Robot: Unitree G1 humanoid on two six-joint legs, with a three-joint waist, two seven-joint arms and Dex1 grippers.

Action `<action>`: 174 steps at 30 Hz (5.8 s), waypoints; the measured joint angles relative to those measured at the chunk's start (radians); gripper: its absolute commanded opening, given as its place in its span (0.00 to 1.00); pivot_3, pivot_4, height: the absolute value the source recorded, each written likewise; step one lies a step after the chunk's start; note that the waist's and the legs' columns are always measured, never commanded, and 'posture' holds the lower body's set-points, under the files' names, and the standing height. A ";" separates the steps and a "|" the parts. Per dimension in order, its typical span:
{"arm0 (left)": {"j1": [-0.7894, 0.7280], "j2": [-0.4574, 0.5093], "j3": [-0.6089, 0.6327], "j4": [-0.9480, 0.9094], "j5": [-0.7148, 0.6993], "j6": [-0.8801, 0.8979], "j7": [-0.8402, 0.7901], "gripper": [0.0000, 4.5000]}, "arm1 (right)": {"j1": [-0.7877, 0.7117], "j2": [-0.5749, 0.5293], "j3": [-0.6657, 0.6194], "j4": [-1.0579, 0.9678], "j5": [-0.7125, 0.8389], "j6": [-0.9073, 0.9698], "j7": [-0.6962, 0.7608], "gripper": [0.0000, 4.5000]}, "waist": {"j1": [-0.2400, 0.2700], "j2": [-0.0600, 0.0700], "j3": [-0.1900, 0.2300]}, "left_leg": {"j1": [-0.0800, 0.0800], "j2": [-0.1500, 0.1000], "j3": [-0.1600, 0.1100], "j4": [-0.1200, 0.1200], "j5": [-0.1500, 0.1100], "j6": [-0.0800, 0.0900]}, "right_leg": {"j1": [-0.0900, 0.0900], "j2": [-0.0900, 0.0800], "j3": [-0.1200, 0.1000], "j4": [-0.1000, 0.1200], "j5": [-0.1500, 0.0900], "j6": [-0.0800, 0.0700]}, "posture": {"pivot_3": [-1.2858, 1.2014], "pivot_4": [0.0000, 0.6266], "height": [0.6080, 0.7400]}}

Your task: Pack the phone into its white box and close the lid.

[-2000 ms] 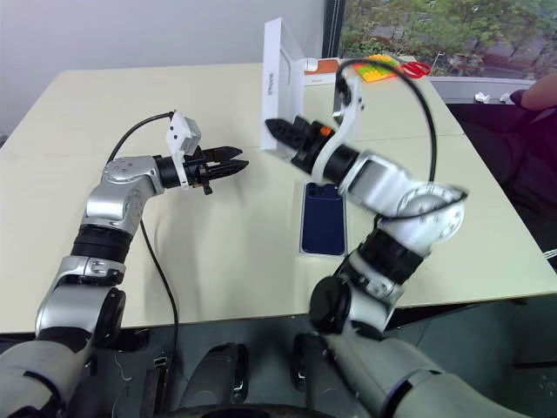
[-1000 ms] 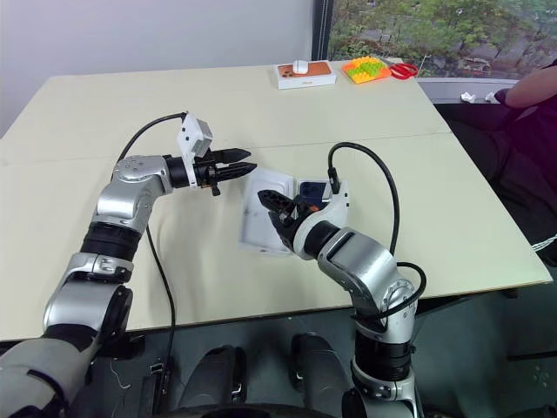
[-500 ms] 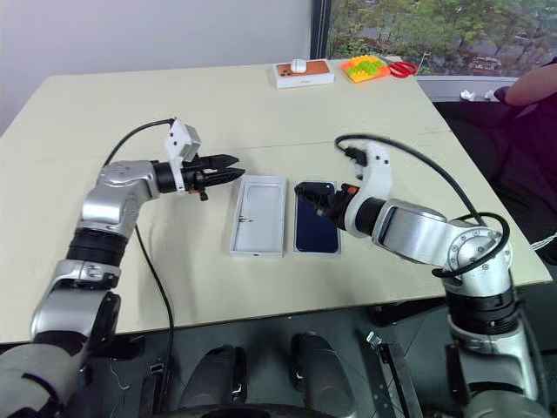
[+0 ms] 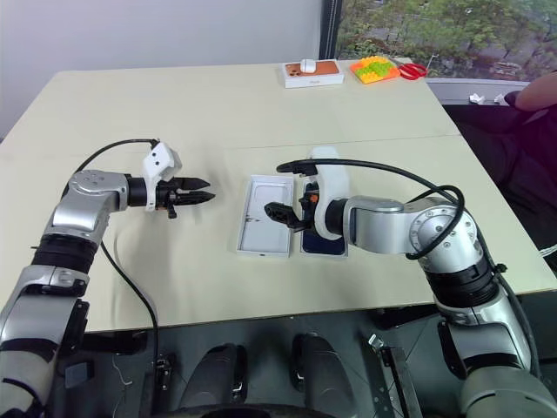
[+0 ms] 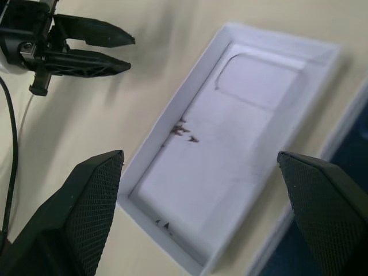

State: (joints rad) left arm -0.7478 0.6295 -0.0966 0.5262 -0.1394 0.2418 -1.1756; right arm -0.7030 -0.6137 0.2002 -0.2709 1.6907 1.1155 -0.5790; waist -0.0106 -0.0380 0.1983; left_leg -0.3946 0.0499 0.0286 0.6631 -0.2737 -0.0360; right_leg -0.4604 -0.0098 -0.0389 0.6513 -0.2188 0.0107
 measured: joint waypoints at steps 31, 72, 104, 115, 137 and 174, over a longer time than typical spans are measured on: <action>0.037 -0.011 -0.029 -0.044 0.019 0.006 0.009 0.38 | -0.163 -0.048 0.542 -0.084 -1.155 -0.018 1.085 0.48 | -0.003 0.000 0.000 | -0.003 -0.001 0.000 0.004 -0.001 0.001 | -0.003 0.000 -0.001 0.002 0.000 0.000 | 0.52 0.24 1.00; 0.019 -0.176 -0.035 -0.077 -0.047 0.076 0.026 0.38 | 0.425 0.414 -0.022 -0.093 -1.040 -0.446 1.141 0.01 | -0.002 0.000 0.000 | 0.004 -0.002 -0.001 0.004 0.000 0.001 | 0.004 0.001 -0.001 0.005 0.000 0.000 | 0.52 0.24 1.00; 0.048 -0.263 -0.080 -0.231 -0.106 0.168 0.007 0.38 | 0.447 0.152 -0.201 -0.218 -1.019 -0.312 1.095 0.77 | -0.003 0.000 0.000 | 0.005 -0.002 -0.001 0.004 0.000 0.001 | 0.005 0.001 0.000 0.005 0.000 0.000 | 0.52 0.24 1.00; 0.048 -0.293 -0.088 -0.235 -0.110 0.172 0.020 0.38 | 0.460 0.051 -0.264 -0.292 -1.000 -0.279 1.092 0.77 | -0.001 0.000 0.000 | 0.005 -0.003 -0.001 0.004 0.000 0.001 | 0.005 0.001 0.000 0.005 0.000 0.000 | 0.52 0.24 1.00; -0.073 -0.330 0.004 -0.108 -0.136 0.232 0.154 0.26 | 0.492 -0.091 -0.373 -0.270 -1.080 -0.283 1.074 0.58 | -0.003 0.000 0.000 | 0.005 -0.003 -0.002 0.004 0.000 0.001 | 0.005 0.002 0.000 0.004 0.000 0.000 | 0.52 0.24 1.00; -0.132 -0.445 -0.199 0.045 0.087 0.076 0.224 0.00 | 0.409 -0.184 -0.137 -0.186 -1.437 -0.248 1.093 0.00 | -0.001 0.000 0.000 | 0.005 -0.003 -0.001 0.004 0.000 0.001 | 0.005 0.001 0.000 0.003 0.000 0.000 | 0.52 0.24 1.00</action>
State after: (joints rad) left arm -0.8798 0.1845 -0.2960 0.5712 -0.0524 0.3173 -0.9515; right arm -0.2935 -0.7974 0.0636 -0.4571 0.2541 0.8674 0.5138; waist -0.0119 -0.0382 0.1980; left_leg -0.3899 0.0464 0.0274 0.6670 -0.2742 -0.0351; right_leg -0.4551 -0.0088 -0.0389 0.6544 -0.2190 0.0111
